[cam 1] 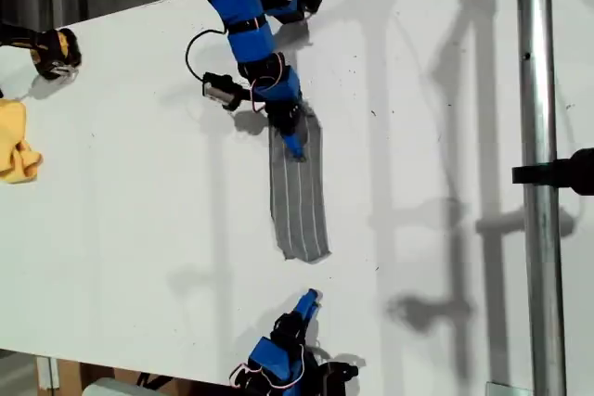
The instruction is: Grasp corners of a towel and fold twice.
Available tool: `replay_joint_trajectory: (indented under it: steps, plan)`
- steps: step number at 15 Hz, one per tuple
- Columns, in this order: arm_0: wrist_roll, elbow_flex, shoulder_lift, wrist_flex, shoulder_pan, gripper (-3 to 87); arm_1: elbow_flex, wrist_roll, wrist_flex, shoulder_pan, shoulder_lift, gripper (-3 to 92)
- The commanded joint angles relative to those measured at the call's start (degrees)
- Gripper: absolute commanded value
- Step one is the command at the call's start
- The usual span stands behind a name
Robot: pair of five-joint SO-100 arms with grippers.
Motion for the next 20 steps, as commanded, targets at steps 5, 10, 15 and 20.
replay_joint_trajectory:
  steps: [5, 10, 15, 20]
  plan:
    - [-0.5, -0.1, 0.4, 0.8, 0.4, 12.2, 5.4, -0.1, 20.5, 1.5, 22.7, -0.2]
    - [0.4, -0.1, 0.4, 0.6, -0.3, 12.2, 12.8, 7.6, 56.6, -3.0, 65.4, -0.2]
    - [0.7, -0.1, 0.4, 0.4, -0.6, 12.2, -1.7, -3.8, 35.2, -1.8, 37.1, -0.2]
    - [0.4, -0.2, 0.4, 0.5, -0.4, 12.1, -23.9, -15.1, 15.5, -1.4, 4.0, -0.2]
